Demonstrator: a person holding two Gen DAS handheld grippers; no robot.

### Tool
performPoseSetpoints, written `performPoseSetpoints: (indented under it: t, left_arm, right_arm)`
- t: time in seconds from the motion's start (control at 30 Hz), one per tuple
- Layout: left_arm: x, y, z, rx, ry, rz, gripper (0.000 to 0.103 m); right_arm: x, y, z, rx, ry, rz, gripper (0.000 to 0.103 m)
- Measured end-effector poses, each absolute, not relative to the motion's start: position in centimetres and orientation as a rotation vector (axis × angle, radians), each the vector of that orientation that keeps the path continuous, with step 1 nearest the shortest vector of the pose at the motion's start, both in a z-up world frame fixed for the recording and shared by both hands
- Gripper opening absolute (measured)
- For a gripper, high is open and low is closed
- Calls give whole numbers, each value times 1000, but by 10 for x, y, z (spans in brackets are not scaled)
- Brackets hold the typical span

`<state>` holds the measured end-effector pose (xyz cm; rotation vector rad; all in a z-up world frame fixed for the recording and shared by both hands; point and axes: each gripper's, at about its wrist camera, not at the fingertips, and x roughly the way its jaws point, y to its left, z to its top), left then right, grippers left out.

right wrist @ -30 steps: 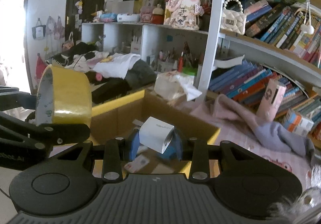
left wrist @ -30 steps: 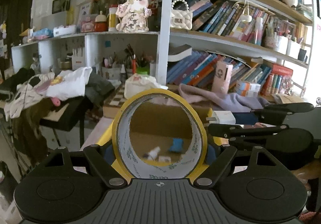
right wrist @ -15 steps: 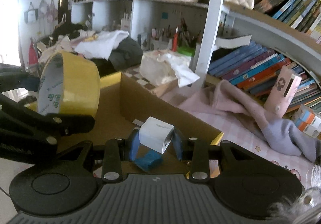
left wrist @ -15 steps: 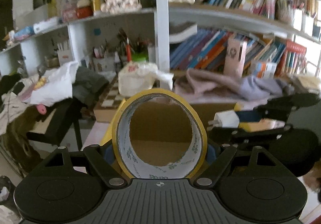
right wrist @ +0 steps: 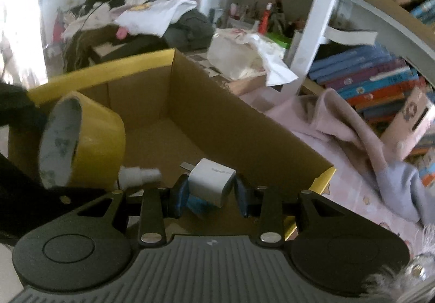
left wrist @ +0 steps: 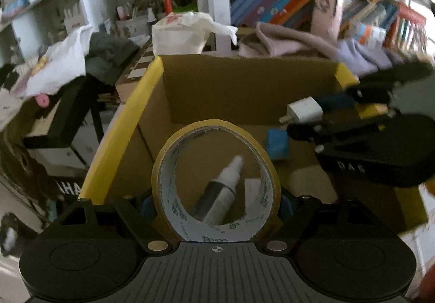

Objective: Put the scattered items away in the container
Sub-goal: 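Lower the charger and tape roll into the yellow box with both tools, then open both tools to release the charger and tape roll, then withdraw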

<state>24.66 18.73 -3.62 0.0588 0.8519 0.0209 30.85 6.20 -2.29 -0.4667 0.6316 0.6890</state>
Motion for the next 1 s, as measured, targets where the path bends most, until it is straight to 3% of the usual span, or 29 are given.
performPoseSetpoints:
  t: [0.57, 0.73, 1.0]
  left_arm:
    - [244, 189, -38, 5, 863, 26, 84]
    - [242, 184, -33, 34, 843, 11, 90]
    - [224, 173, -9, 92, 739, 16, 93]
  right_arm:
    - [303, 62, -27, -559, 623, 715, 34]
    - [296, 60, -20, -532, 587, 698, 59]
    - [278, 54, 2, -480, 524, 673, 59]
